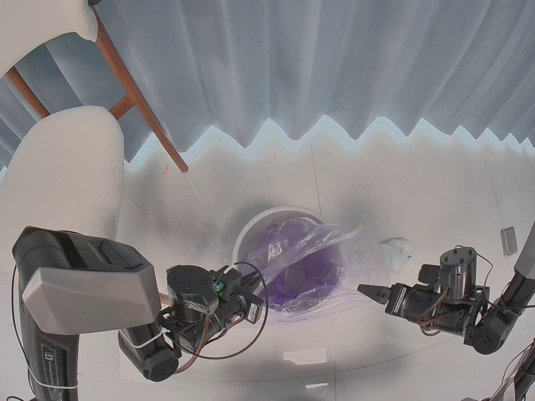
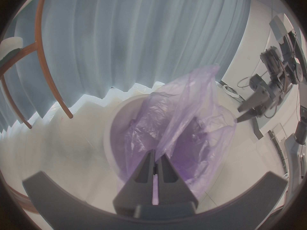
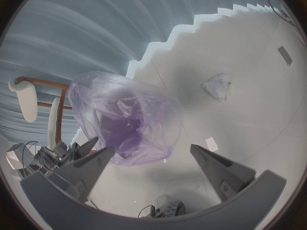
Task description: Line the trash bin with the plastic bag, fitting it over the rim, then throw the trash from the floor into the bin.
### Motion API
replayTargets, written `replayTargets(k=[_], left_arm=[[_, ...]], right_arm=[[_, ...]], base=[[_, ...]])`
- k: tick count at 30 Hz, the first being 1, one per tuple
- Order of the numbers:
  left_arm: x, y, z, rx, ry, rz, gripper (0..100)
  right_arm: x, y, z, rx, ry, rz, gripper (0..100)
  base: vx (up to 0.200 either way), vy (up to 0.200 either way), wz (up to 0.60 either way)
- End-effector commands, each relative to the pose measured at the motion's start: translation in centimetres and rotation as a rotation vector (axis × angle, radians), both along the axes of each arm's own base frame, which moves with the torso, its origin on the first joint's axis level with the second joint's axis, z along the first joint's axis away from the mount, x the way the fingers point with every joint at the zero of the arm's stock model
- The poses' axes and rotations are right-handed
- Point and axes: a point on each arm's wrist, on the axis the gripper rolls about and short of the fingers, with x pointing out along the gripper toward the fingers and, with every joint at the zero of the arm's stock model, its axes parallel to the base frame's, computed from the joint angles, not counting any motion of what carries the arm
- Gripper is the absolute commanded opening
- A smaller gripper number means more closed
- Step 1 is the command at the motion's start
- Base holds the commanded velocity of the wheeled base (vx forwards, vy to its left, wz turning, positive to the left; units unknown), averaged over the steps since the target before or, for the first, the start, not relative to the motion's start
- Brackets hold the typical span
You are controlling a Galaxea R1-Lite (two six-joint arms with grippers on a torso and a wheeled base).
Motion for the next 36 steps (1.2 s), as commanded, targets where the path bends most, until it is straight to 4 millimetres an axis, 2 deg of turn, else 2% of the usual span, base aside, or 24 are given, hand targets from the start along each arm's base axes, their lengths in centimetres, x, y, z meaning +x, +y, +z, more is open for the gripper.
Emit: replayTargets(k=[1,5,8,10,17,22,25,32,33,36], left_arm=[[0.7,0.6,0.3,-0.014,-0.014,0.022,0],[1.5,0.7,1.7,-0.084,-0.032,0.043,0],[1.8,0.8,3.0,-0.118,-0.048,0.052,0],[1.7,0.9,3.8,-0.127,-0.045,0.055,0],[1.4,1.1,5.8,-0.146,-0.062,0.052,0],[1.4,1.4,6.3,-0.142,-0.055,0.049,0],[1.6,1.8,6.1,-0.138,-0.044,0.033,0],[2.1,2.4,5.9,-0.134,-0.041,0.051,0],[2.3,2.5,5.9,-0.135,-0.04,0.056,0],[2.6,2.8,6.0,-0.139,-0.044,0.054,0]], right_arm=[[-0.3,-0.2,-0.6,-0.015,0.028,0.002,100],[1.0,-0.1,0.1,-0.003,-0.025,-0.015,100],[2.5,-1.4,0.6,-0.04,-0.11,-0.04,100],[3.5,-2.1,0.8,-0.099,-0.188,-0.019,100],[5.4,-2.6,2.2,-0.149,-0.344,0.053,100],[6.3,-2.2,2.9,-0.156,-0.443,0.178,100],[6.8,-1.6,2.6,-0.156,-0.485,0.246,100],[9.0,-0.3,1.7,-0.152,-0.51,0.277,100],[9.6,-0.1,1.6,-0.152,-0.523,0.276,0],[11.0,0.3,1.8,-0.144,-0.553,0.268,0]], base=[[0.0,0.0,0.0],[0.0,0.0,0.0],[0.0,0.0,0.0],[0.0,0.0,0.0],[0.0,0.0,0.0],[0.0,0.0,0.0],[0.0,0.0,0.0],[0.0,0.0,0.0],[0.0,0.0,0.0],[0.0,0.0,0.0]])
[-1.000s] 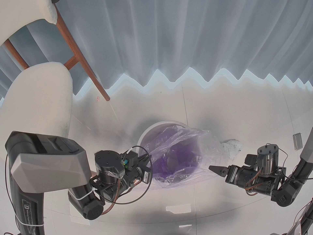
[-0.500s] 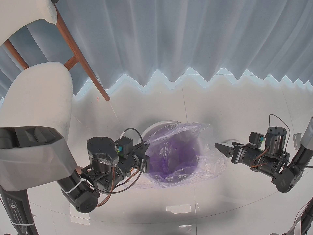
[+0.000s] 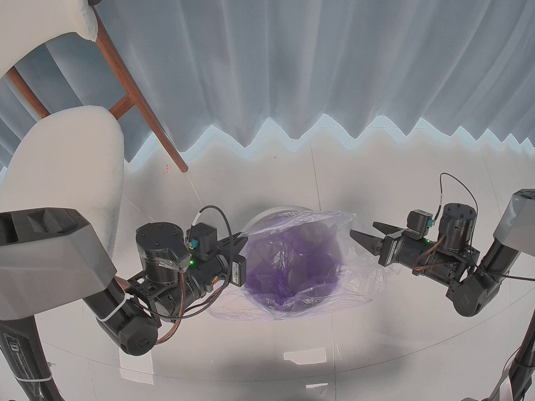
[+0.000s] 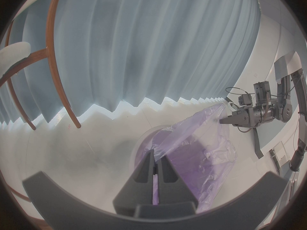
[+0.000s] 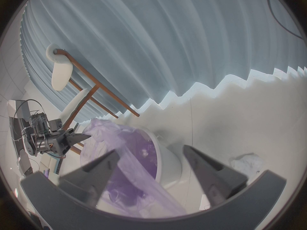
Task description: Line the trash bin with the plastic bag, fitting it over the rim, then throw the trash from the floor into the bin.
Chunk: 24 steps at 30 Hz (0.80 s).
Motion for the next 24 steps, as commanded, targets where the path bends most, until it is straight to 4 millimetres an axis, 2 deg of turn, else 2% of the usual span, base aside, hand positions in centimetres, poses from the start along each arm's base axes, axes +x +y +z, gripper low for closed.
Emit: replayTargets(k=[1,7,11,15,19,22,24], left_arm=[[0.5,0.6,0.1,-0.006,-0.004,0.008,0],[3.1,1.3,1.0,-0.021,-0.015,0.046,0],[5.0,1.6,2.0,-0.054,0.016,0.062,0],[7.3,1.3,2.1,-0.101,0.05,0.098,0],[7.9,1.0,2.4,-0.111,0.06,0.1,0],[8.2,1.0,1.7,-0.1,0.089,0.104,0],[8.7,1.0,1.1,-0.096,0.097,0.109,0]], right_arm=[[2.3,0.8,-0.7,0.007,-0.018,0.003,0],[4.6,1.4,0.3,0.067,-0.063,-0.007,0],[6.1,2.0,0.9,0.142,-0.008,-0.02,0],[8.1,2.5,1.7,0.203,0.01,-0.054,0],[8.7,2.5,2.4,0.216,-0.002,-0.074,0],[9.1,2.4,1.9,0.211,0.008,-0.081,0],[9.2,2.4,2.2,0.214,-0.006,-0.081,0]], base=[[0.0,0.0,0.0],[0.0,0.0,0.0],[0.0,0.0,0.0],[0.0,0.0,0.0],[0.0,0.0,0.0],[0.0,0.0,0.0],[0.0,0.0,0.0]])
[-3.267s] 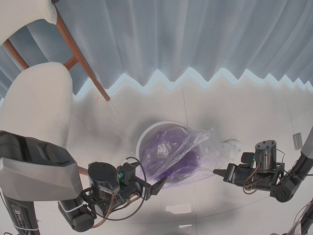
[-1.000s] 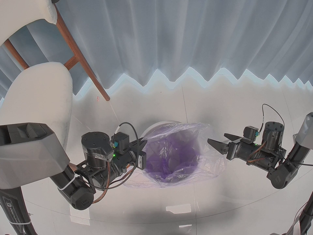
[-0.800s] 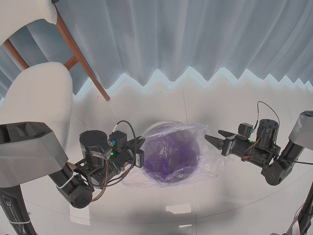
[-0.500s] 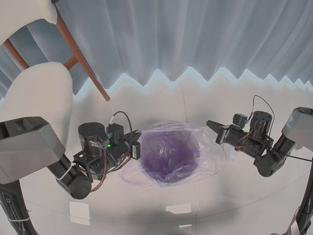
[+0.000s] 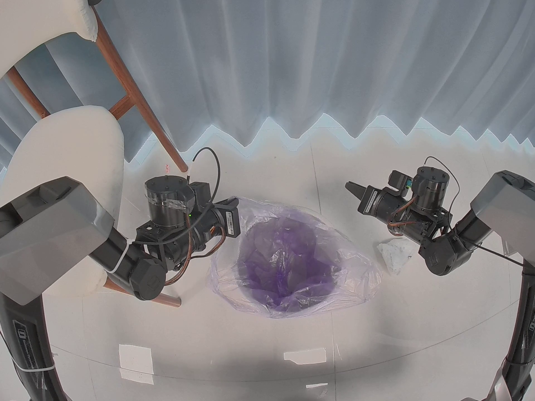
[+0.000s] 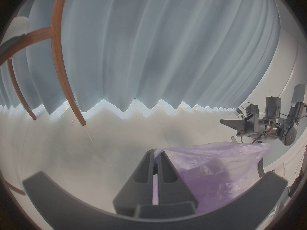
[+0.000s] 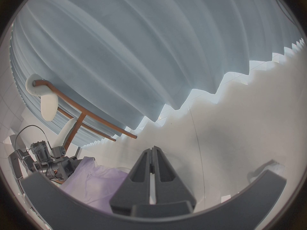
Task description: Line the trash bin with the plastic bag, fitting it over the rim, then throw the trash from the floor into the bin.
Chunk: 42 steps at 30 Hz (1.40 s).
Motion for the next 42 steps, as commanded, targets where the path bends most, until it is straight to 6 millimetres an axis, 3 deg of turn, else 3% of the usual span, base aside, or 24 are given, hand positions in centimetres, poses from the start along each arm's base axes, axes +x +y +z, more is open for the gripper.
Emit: replayTargets(k=[1,3,5,6,9,13,17,19,28,33,34,42], left_arm=[[1.2,0.0,-1.1,0.004,0.014,0.012,0],[1.3,0.0,-1.0,0.002,0.01,0.012,0],[1.1,-0.2,-0.9,0.003,0.008,0.006,0],[1.1,-0.3,-0.8,0.002,0.007,0.004,0],[1.0,-0.3,-0.4,-0.003,-0.001,-0.002,0],[0.9,-0.5,-0.3,-0.003,-0.005,-0.008,0],[0.7,-0.6,0.1,-0.008,-0.016,-0.013,0],[0.7,-0.6,0.3,-0.009,-0.018,-0.013,0],[0.8,-0.3,0.2,-0.009,-0.019,-0.005,0],[0.9,-0.1,0.2,-0.008,-0.019,-0.004,0],[0.9,-0.1,0.2,-0.008,-0.019,-0.004,0],[1.4,0.6,0.0,-0.009,-0.012,-0.01,0]], right_arm=[[0.4,0.0,0.3,0.005,-0.016,-0.004,0],[-0.4,-0.3,1.2,0.001,-0.025,-0.004,0],[-3.2,-1.1,1.6,-0.017,0.015,0.003,0],[-3.9,-1.2,1.5,-0.025,0.027,0.005,100],[-6.8,-2.0,0.1,-0.104,0.051,0.021,100],[-9.1,-2.4,-1.8,-0.191,-0.043,0.069,100],[-10.2,-1.8,-4.5,-0.236,-0.119,0.183,100],[-10.6,-1.7,-4.8,-0.266,-0.122,0.196,100],[-9.6,-0.8,-4.9,-0.266,-0.157,0.221,100],[-6.9,0.1,-5.8,-0.257,-0.192,0.212,100],[-6.6,0.2,-5.8,-0.255,-0.197,0.208,0],[-3.7,0.4,-4.3,-0.193,-0.188,0.174,0]], base=[[0.0,0.0,0.0],[0.0,0.0,0.0],[0.0,0.0,0.0],[0.0,0.0,0.0],[0.0,0.0,0.0],[0.0,0.0,0.0],[0.0,0.0,0.0],[0.0,0.0,0.0],[0.0,0.0,0.0],[0.0,0.0,0.0],[0.0,0.0,0.0],[0.0,0.0,0.0]])
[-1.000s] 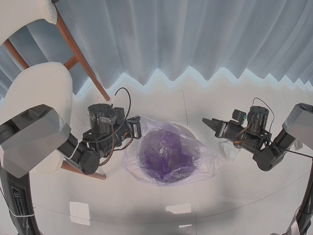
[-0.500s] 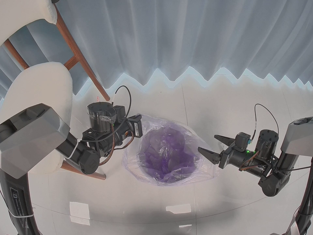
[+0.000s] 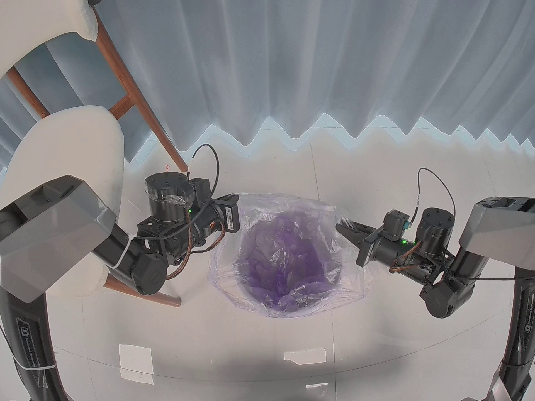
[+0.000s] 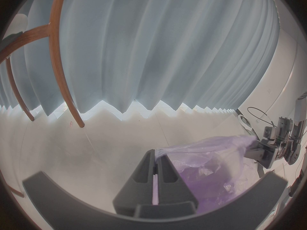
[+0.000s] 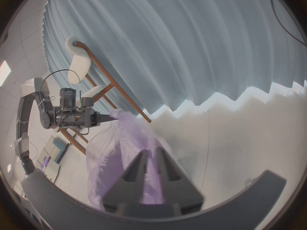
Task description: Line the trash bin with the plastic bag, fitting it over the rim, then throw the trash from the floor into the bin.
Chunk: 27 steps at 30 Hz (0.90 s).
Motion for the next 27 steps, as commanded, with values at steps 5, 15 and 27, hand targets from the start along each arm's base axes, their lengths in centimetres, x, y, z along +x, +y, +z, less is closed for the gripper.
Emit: replayTargets(k=[5,15,27], left_arm=[[0.8,1.2,-0.3,-0.006,0.026,-0.03,0],[1.7,0.9,0.6,-0.352,0.244,-0.019,0],[2.3,1.2,0.0,-0.744,0.481,0.073,0]], right_arm=[[4.2,0.5,1.9,0.112,0.071,-0.063,0],[6.6,1.2,3.6,0.323,0.29,-0.131,0],[6.9,1.0,2.1,0.432,0.466,-0.198,0]], base=[[0.0,0.0,0.0],[0.0,0.0,0.0],[0.0,0.0,0.0]])
